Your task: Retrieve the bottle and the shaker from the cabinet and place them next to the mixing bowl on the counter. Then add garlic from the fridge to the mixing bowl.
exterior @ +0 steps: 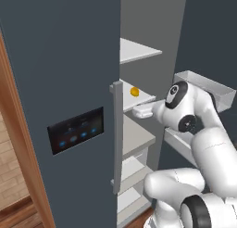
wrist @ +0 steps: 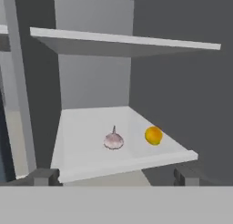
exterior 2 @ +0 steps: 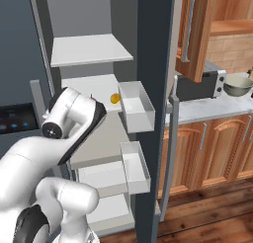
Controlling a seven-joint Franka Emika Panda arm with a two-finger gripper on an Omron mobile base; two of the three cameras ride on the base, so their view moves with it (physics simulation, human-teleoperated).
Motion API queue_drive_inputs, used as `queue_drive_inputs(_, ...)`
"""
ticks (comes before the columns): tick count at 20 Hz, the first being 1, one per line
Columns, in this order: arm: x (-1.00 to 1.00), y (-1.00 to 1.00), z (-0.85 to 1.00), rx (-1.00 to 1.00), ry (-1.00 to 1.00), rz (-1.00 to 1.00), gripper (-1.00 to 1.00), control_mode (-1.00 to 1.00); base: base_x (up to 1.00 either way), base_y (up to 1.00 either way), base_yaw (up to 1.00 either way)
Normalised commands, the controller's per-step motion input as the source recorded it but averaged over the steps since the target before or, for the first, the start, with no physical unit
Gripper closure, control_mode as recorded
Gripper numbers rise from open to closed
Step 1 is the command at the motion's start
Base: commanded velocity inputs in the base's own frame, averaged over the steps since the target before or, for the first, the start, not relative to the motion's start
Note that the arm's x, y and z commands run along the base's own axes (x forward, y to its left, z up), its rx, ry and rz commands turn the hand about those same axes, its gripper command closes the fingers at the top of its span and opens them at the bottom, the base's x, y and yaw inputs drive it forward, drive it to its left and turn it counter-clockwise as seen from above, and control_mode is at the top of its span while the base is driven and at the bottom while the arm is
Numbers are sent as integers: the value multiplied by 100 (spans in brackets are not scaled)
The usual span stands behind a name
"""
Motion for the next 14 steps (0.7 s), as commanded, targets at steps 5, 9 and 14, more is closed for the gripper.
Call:
queue_drive_inputs(5, 42, 0, 3, 0, 26, 18, -100, -100, 0, 0, 0)
queue_drive_inputs(9, 28, 0, 0, 0, 16, 19, -100, -100, 0, 0, 0)
queue_drive_inputs(14, 26, 0, 0, 0, 22, 16, -100, -100, 0, 0, 0)
